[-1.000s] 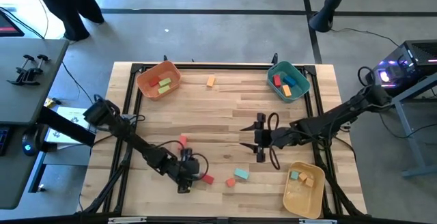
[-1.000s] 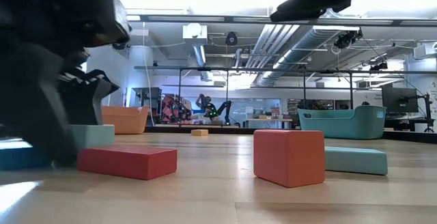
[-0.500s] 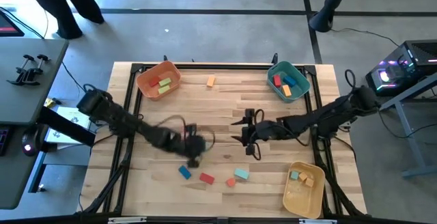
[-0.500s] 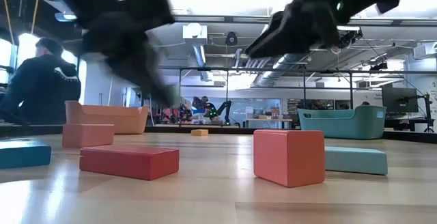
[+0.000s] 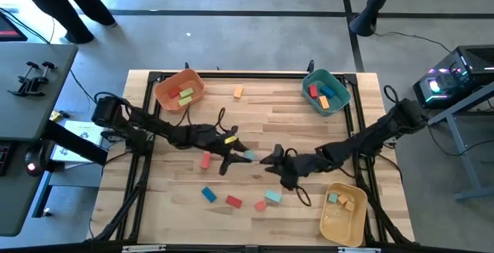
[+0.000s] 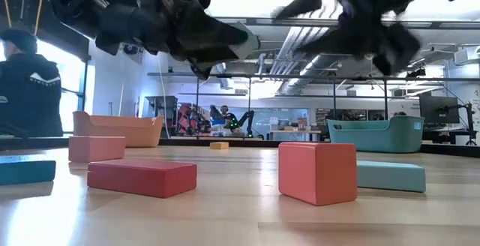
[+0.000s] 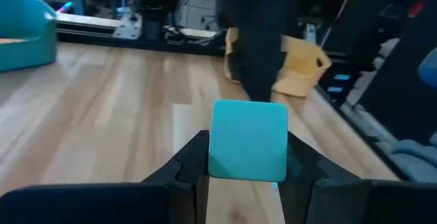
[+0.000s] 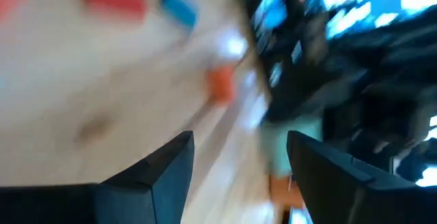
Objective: Sort blocks by size
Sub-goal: Put the light blue cube block into the yellow bin
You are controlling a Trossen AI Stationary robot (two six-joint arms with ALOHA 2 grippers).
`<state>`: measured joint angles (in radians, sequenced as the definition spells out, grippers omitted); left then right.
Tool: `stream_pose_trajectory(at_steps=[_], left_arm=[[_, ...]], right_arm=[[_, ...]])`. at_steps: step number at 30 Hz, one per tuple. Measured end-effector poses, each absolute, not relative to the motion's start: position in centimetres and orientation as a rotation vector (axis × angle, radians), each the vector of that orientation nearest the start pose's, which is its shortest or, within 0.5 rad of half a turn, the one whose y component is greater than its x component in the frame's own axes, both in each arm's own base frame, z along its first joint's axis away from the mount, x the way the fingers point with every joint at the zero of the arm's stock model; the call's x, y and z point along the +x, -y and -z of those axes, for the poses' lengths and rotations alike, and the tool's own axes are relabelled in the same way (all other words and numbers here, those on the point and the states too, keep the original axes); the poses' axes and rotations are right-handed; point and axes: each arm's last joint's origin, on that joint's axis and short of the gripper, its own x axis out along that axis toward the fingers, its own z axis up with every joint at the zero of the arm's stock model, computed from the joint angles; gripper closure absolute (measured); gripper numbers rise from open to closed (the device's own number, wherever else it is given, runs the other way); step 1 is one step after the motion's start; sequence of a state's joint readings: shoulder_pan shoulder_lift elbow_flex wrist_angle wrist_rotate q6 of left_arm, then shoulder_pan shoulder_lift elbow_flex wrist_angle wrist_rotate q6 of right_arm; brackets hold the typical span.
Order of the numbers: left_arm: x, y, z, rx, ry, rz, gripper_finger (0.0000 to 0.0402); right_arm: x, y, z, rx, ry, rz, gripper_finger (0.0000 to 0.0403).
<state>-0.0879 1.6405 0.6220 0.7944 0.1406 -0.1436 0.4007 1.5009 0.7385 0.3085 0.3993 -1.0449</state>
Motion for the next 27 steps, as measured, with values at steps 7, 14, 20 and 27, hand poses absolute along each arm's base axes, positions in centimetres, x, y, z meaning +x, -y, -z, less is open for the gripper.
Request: stream_pose_trajectory(at_steps=[7, 14, 20, 27], left_arm=[[30.8, 4.9, -17.0, -0.143, -0.232, 0.27, 0.0305], [30.7, 5.6, -16.9, -0.135, -0.232, 0.242, 0.0299], [30.8, 5.0, -16.6, -0.202, -0.264, 0.122, 0.0298], [31.5, 4.0, -16.2, -0.292, -0.436, -0.033, 0.0297]], right_arm=[[29.4, -10.6, -21.6, -1.072, -0.176, -0.227, 0.0193], [30.2, -8.3, -21.6, -0.905, -0.136, -0.349, 0.022], [30.4, -7.4, -21.5, -0.829, -0.176, -0.318, 0.0222], [30.0, -6.8, -20.0, -0.92, -0.362, -0.291, 0.0157]])
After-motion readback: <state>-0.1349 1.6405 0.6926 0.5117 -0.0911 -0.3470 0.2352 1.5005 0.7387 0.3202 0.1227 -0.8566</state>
